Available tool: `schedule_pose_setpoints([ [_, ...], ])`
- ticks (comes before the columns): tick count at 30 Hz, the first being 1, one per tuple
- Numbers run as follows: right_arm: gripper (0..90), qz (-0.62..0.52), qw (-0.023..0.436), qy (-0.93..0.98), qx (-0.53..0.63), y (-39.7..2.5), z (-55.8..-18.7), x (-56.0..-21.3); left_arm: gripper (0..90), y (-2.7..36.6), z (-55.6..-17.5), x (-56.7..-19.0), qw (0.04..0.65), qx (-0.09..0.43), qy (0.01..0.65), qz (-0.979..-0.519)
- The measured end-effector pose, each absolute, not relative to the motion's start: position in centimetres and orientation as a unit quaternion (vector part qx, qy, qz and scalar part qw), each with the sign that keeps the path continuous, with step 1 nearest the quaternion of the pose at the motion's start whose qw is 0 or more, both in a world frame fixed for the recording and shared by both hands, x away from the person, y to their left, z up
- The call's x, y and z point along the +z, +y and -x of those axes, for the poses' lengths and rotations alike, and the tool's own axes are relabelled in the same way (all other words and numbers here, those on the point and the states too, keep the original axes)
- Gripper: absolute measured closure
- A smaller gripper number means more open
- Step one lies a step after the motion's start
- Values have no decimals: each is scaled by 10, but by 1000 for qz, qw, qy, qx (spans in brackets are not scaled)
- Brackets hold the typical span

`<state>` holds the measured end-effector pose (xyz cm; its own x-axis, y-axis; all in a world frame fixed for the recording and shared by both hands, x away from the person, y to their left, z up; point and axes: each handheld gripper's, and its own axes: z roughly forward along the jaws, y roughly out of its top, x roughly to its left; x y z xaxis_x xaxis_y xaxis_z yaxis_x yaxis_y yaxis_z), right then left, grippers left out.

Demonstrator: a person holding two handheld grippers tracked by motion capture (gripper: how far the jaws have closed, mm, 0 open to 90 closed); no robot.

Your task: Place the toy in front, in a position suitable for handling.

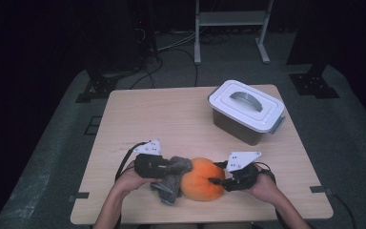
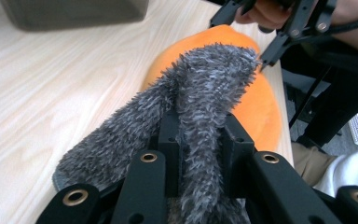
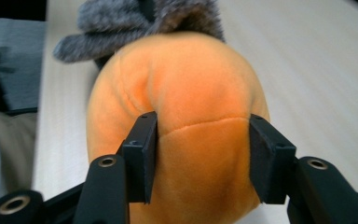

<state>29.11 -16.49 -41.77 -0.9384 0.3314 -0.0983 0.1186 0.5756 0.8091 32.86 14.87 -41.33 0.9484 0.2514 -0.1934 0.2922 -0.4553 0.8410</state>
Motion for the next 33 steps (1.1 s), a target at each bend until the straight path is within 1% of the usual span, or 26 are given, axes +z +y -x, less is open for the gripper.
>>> schedule_pose_setpoints([
  [1, 486, -131, 129, 877, 444, -164, -291, -416, 738, 147, -328, -412, 498, -19, 157, -852],
  [4, 478, -134, 127, 877, 443, -164, -291, -417, 738, 141, -326, -413, 493, -18, 150, -857],
  [5, 458, -135, 122, 878, 443, -165, -291, -418, 738, 140, -326, -414, 492, -22, 149, -858],
  [8, 330, -146, 69, 879, 449, -169, -293, -418, 739, 134, -323, -419, 479, -27, 136, -867],
  [9, 303, -148, 59, 879, 449, -171, -295, -417, 738, 133, -322, -419, 477, -26, 131, -869],
  [11, 289, -155, 53, 874, 457, -176, -299, -415, 738, 130, -320, -418, 466, -18, 121, -876],
  [12, 288, -160, 49, 869, 465, -179, -301, -414, 739, 130, -320, -417, 461, -19, 116, -879],
  [14, 249, -170, 46, 863, 473, -183, -305, -413, 739, 129, -319, -418, 462, -26, 110, -880],
  [18, 211, -180, 33, 866, 465, -180, -310, -421, 738, 128, -319, -419, 463, -33, 106, -879],
  [19, 238, -186, 26, 865, 466, -178, -311, -424, 738, 128, -319, -418, 462, -32, 107, -880],
  [20, 291, -190, 22, 864, 465, -177, -311, -426, 738, 128, -320, -418, 463, -27, 112, -879],
  [21, 355, -190, 28, 867, 461, -175, -309, -427, 738, 129, -320, -417, 466, -26, 116, -877],
  [22, 427, -180, 44, 870, 457, -174, -306, -425, 738, 130, -321, -417, 471, -24, 120, -873],
  [25, 543, -161, 90, 869, 459, -171, -299, -418, 738, 132, -322, -412, 479, -9, 134, -868],
  [26, 566, -162, 109, 865, 463, -170, -296, -417, 738, 132, -323, -410, 478, 0, 138, -867],
  [29, 577, -159, 132, 856, 473, -167, -295, -413, 739, 134, -324, -407, 486, 16, 151, -861],
  [31, 575, -157, 131, 854, 479, -167, -295, -413, 738, 135, -325, -406, 498, 17, 154, -853],
  [33, 572, -150, 128, 856, 478, -166, -294, -414, 738, 133, -325, -407, 496, 14, 153, -855],
])
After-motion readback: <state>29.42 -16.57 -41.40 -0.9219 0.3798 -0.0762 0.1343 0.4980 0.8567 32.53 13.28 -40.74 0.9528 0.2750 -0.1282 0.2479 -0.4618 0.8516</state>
